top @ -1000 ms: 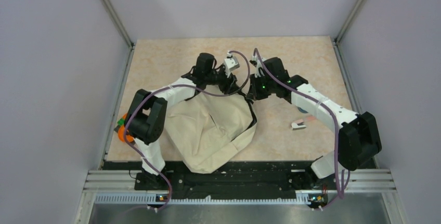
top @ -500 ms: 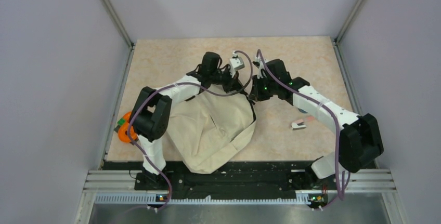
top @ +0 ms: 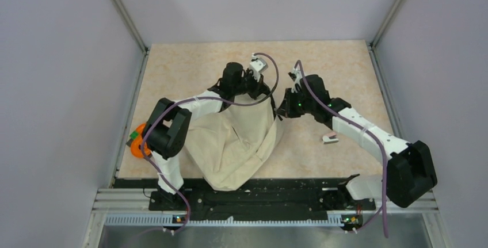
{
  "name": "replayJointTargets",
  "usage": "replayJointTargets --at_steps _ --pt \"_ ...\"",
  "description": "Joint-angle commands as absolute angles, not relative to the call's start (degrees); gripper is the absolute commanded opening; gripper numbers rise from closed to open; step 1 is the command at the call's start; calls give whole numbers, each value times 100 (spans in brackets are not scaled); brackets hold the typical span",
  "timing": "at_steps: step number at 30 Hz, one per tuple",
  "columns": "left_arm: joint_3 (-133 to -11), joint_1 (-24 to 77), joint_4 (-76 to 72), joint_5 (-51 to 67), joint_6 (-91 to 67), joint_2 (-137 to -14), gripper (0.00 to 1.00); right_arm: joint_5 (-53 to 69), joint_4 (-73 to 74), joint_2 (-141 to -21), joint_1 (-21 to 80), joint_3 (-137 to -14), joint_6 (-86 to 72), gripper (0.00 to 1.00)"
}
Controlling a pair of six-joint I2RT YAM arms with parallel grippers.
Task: Pack the student bag
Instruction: Zip the student bag at the center of the board.
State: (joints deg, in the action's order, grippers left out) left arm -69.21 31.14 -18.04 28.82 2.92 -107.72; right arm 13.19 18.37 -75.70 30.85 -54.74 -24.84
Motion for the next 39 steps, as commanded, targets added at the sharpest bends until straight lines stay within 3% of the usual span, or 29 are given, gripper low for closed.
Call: replayJointTargets --at_steps 1,23,39 --pt "-7290 3026 -2717 1617 24 -10608 0 1709 1621 -7198 3085 -5329 -2817 0" --pt "-8861 2691 -2416 -1165 -1164 -11545 0 1360 143 -7521 3847 -4440 -3905 0" --pt "-9418 2360 -2104 -1725 -1488 -11716 0 848 -462 -7834 4000 -3828 -4174 0"
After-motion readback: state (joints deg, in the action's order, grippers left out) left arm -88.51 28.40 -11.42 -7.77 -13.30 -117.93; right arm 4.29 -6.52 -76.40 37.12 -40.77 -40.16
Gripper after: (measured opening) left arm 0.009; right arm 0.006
